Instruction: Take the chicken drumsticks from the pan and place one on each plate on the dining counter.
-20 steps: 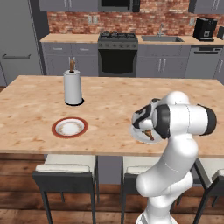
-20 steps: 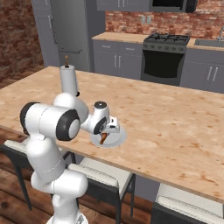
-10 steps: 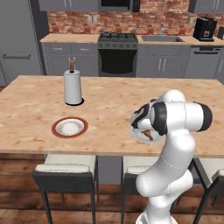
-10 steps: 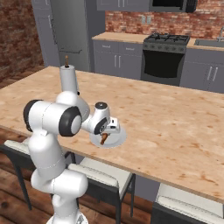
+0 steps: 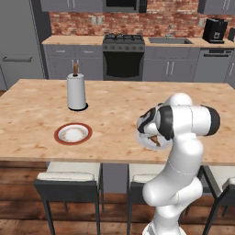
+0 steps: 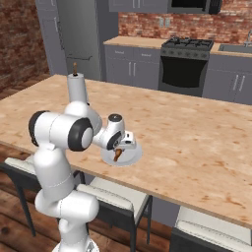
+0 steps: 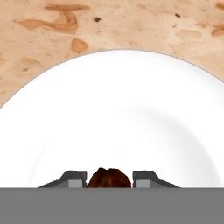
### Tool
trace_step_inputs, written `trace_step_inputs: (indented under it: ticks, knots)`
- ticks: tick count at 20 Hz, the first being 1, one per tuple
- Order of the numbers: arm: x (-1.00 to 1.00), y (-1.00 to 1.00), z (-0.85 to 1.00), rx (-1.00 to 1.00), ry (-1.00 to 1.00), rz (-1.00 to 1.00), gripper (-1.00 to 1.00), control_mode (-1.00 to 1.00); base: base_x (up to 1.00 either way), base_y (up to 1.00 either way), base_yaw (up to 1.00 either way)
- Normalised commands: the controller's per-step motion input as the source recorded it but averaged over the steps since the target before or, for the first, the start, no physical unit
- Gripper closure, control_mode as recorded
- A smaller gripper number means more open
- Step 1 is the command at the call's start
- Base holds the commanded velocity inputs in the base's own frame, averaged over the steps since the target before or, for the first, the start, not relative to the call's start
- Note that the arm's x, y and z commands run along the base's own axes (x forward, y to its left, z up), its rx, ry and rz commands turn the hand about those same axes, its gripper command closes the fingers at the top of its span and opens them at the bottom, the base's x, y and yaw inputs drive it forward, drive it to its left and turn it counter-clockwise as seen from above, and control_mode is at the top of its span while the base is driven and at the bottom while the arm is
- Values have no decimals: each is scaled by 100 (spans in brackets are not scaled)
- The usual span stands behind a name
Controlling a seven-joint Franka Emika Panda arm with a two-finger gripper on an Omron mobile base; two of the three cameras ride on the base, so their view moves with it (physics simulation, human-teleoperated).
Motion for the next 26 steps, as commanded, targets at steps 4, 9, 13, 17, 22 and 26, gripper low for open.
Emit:
trace_step_inputs:
  ticks: [4,9,13,17,22,26]
  knots:
    - [8,-2,-5,0,0,0,-100,-100,0,0,0]
    - [0,-3,1,0,-1,0,-100,-100,0,0,0]
    - [-4,0,10,0,-1,0,-100,-100,0,0,0]
    - [-6,-1,23,0,-2,0,-100,-100,0,0,0]
    - [-42,-1,54,0,-3,0,-100,-100,0,0,0]
    - [-90,-3,51,0,-3,0,-100,-100,0,0,0]
